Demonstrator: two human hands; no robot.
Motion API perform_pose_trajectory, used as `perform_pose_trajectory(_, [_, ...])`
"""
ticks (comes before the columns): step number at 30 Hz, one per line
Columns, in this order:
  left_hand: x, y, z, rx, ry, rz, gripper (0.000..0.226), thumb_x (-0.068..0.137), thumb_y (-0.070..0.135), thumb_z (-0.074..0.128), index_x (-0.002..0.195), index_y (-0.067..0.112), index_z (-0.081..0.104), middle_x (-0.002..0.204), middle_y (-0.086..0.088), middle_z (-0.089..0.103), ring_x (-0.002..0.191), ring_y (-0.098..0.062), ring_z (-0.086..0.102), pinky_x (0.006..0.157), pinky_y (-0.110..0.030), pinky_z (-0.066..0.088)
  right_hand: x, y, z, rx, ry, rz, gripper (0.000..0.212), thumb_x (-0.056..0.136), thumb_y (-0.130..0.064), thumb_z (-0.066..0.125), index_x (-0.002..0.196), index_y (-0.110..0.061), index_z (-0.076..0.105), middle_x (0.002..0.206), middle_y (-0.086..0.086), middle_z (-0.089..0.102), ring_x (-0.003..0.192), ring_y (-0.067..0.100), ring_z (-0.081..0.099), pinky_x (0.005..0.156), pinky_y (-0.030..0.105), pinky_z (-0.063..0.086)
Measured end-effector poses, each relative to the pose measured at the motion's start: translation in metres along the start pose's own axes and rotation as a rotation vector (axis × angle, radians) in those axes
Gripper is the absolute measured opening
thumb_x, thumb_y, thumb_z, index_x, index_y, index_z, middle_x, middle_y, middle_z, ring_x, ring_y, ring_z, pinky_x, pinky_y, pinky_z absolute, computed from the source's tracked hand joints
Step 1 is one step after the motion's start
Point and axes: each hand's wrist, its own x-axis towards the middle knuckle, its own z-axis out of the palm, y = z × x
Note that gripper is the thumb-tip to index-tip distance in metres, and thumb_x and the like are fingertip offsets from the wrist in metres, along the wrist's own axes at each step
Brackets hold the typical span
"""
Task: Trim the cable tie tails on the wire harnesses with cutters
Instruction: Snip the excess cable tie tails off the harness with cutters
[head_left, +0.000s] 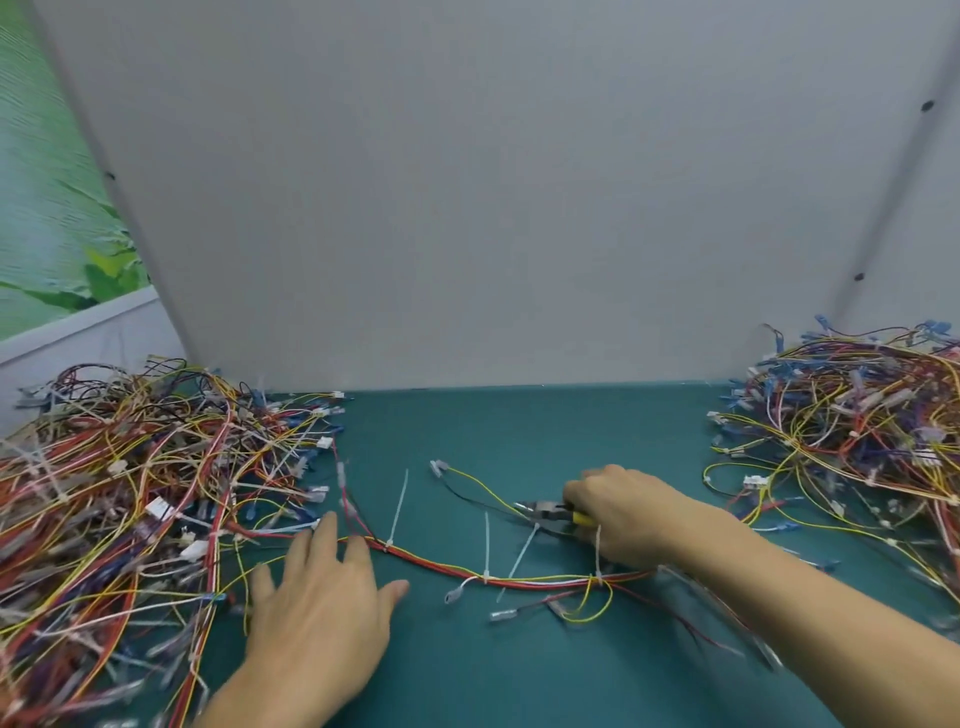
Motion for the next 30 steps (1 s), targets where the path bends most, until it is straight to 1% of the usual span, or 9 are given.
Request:
perform_pose_trajectory(3, [0.016, 0.007, 0.0, -0.047, 0.042, -0.031, 0.069, 0.087, 0.073, 0.028, 0.125, 0.021, 0.051, 0.13, -0.006, 0.047, 0.125, -0.025, 0.043, 0.099, -0.042, 0.038, -0.004, 0.001, 0.003, 0.025, 0.01, 0.064, 0.008, 0.087, -0.019, 0.043, 0.089, -0.02, 0.05, 0.104, 0.013, 0.059, 0.095, 0.036, 0.059, 0.068, 0.034, 0.042])
perform_pose_trajectory(9, [0.048, 0.048, -0.003, -0.171, 0.099, -0.143, 0.073, 0.079, 0.078, 0.042, 0.119, 0.019, 0.057, 0.124, -0.008, 0.051, 0.119, -0.028, 0.046, 0.095, -0.042, 0.038, -0.011, -0.01, 0.013, 0.19, 0.119, 0.302, 0.018, 0.085, -0.037, 0.05, 0.081, -0.019, 0.051, 0.1, 0.013, 0.062, 0.095, 0.038, 0.06, 0.067, 0.032, 0.039])
perform_pose_trajectory(13, [0.047, 0.065, -0.008, -0.494, 0.203, -0.06, 0.026, 0.089, 0.023, 0.053, 0.115, 0.021, 0.053, 0.118, -0.006, 0.053, 0.113, -0.029, 0.052, 0.092, -0.038, 0.041, -0.014, -0.014, 0.016, 0.221, 0.146, 0.381, 0.026, 0.086, -0.04, 0.051, 0.09, -0.015, 0.057, 0.1, 0.011, 0.062, 0.095, 0.036, 0.059, 0.067, 0.032, 0.038])
perform_pose_trajectory(17, [0.022, 0.068, -0.013, -0.666, 0.533, 0.281, 0.034, 0.078, -0.006, 0.053, 0.099, 0.02, 0.056, 0.097, 0.001, 0.053, 0.085, -0.025, 0.056, 0.07, -0.035, 0.043, -0.015, -0.016, 0.013, 0.269, 0.128, 0.438, 0.012, 0.081, -0.028, 0.054, 0.086, -0.017, 0.052, 0.088, 0.008, 0.053, 0.083, 0.033, 0.052, 0.067, 0.031, 0.038])
perform_pose_trajectory(19, [0.012, 0.064, -0.009, -0.59, 0.567, 0.417, 0.038, 0.077, -0.001, 0.061, 0.105, 0.024, 0.055, 0.099, 0.004, 0.057, 0.088, -0.022, 0.057, 0.072, -0.035, 0.046, -0.015, -0.018, 0.011, 0.272, 0.119, 0.454, 0.01, 0.081, -0.026, 0.054, 0.082, -0.018, 0.049, 0.083, 0.005, 0.047, 0.078, 0.03, 0.046, 0.067, 0.03, 0.037])
perform_pose_trajectory(22, [0.013, 0.051, 0.006, -0.581, 0.191, 0.361, 0.067, 0.087, 0.037, 0.062, 0.142, 0.025, 0.026, 0.13, 0.011, 0.049, 0.124, -0.018, 0.045, 0.102, -0.033, 0.036, -0.016, -0.02, 0.01, 0.258, 0.1, 0.455, 0.009, 0.082, -0.024, 0.053, 0.082, -0.017, 0.047, 0.082, 0.003, 0.046, 0.078, 0.029, 0.045, 0.068, 0.031, 0.037])
perform_pose_trajectory(24, [0.015, 0.038, 0.014, -0.506, 0.065, 0.342, 0.082, 0.088, 0.054, 0.054, 0.149, 0.022, 0.011, 0.143, 0.01, 0.04, 0.133, -0.016, 0.034, 0.11, -0.032, 0.026, -0.016, -0.02, 0.01, 0.261, 0.097, 0.451, 0.007, 0.083, -0.022, 0.052, 0.084, -0.017, 0.047, 0.081, 0.003, 0.046, 0.077, 0.029, 0.046, 0.067, 0.031, 0.037])
perform_pose_trajectory(27, [0.012, 0.009, 0.023, -0.412, 0.172, 0.322, 0.06, 0.089, 0.061, 0.031, 0.138, 0.027, 0.028, 0.139, 0.008, 0.043, 0.13, -0.013, 0.035, 0.11, -0.029, 0.023, -0.018, -0.021, 0.015, 0.26, 0.107, 0.439, 0.007, 0.084, -0.02, 0.049, 0.089, -0.015, 0.048, 0.082, 0.004, 0.047, 0.078, 0.03, 0.05, 0.065, 0.032, 0.036])
perform_pose_trajectory(30, [0.01, -0.029, 0.028, -0.379, 0.207, 0.213, 0.061, 0.086, 0.059, 0.018, 0.133, 0.026, 0.038, 0.136, 0.006, 0.046, 0.128, -0.013, 0.038, 0.108, -0.028, 0.024, -0.019, -0.024, 0.02, 0.225, 0.144, 0.424, 0.007, 0.086, -0.019, 0.044, 0.091, -0.015, 0.045, 0.089, 0.008, 0.054, 0.09, 0.034, 0.059, 0.065, 0.034, 0.037])
